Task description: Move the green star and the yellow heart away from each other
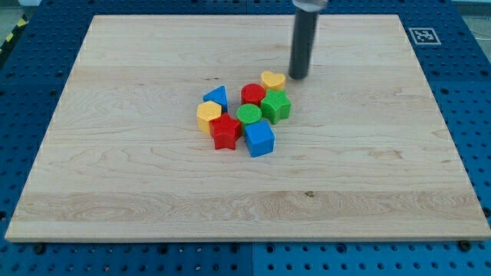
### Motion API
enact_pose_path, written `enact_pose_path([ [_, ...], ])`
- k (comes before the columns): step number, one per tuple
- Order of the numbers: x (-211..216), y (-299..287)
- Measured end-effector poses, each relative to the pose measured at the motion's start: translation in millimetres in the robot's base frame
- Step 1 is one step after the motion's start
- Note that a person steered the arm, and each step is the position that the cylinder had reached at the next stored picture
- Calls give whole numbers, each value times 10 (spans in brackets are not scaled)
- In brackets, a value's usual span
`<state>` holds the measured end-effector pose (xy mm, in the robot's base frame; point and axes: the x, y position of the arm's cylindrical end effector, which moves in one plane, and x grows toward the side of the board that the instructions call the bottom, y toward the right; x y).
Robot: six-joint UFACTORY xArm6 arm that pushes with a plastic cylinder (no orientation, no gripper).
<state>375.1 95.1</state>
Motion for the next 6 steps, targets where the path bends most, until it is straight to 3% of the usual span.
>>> enact_pose_path([
  [1, 557, 0],
  [2, 517, -372],
  [4, -117, -732],
  [6, 196, -519],
])
